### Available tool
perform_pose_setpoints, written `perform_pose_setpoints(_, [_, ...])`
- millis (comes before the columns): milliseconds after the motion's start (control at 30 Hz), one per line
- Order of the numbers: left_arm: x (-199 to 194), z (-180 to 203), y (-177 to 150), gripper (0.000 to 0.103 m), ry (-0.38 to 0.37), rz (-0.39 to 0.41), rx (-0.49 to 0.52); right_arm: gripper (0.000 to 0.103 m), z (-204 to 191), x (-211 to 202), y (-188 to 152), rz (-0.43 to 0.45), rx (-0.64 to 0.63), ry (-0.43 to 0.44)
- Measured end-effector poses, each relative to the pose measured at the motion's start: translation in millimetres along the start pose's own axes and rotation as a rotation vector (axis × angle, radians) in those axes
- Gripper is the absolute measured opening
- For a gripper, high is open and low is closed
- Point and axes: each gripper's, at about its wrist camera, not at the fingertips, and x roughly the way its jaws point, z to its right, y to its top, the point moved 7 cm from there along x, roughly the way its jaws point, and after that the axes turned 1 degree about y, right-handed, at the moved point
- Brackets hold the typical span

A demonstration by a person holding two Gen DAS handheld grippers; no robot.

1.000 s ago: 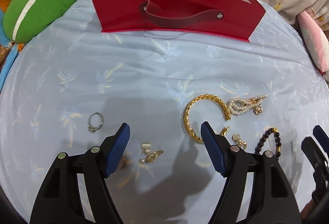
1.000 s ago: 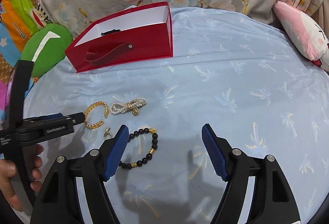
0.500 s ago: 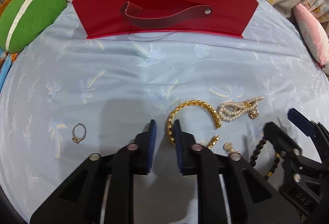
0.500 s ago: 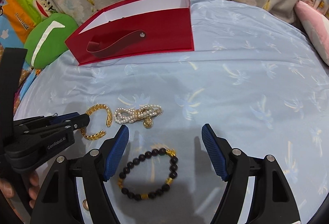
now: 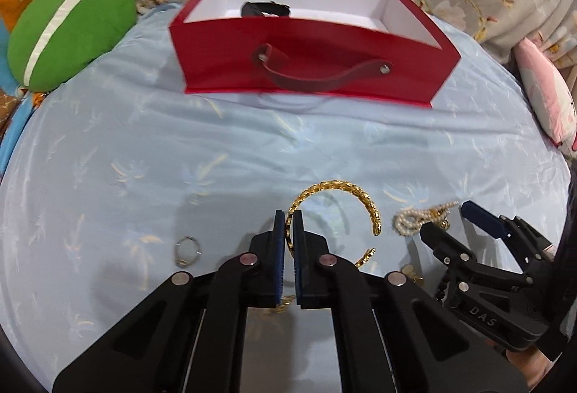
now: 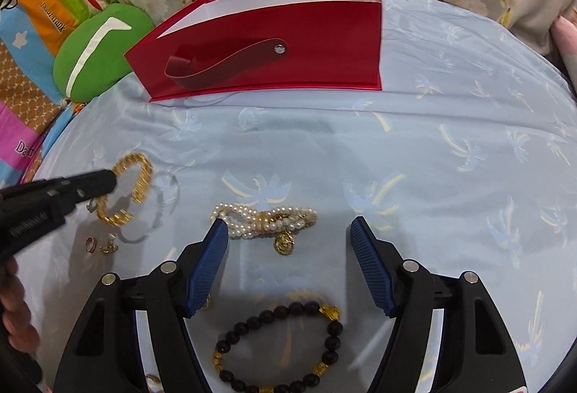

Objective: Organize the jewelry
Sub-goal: 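Grasp the pearl bracelet with the right tool while the left tool holds the gold bracelet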

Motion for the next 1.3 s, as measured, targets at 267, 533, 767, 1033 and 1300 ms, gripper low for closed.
perform_pose_setpoints(267, [-7,-22,3,0.003,0.025,0.018,-0.045,0.05,-10,6,2,-0.02,-0.052,0.024])
perform_pose_setpoints(533, [-2,-20,-6,0.003,0.012,-0.004,-0.041,0.016,-8,-6,-13,-0.036,-0.016,0.021])
perform_pose_setpoints(767, [-1,-14,-10,0.003,0.002,-0.01,-0.033,0.013,-10,-13,-21,-0.041,0.007,0.049])
perform_pose_setpoints(1033, [-5,-10,-9,0.003,-0.009,-0.005,-0.028,0.011,-8,-32,-13,0.023,0.035,0.029])
perform_pose_setpoints(1300, [-16,-10,1,0.003,-0.007,0.026,-0.03,0.01,-2,-50,6,0.08,0.045,0.021])
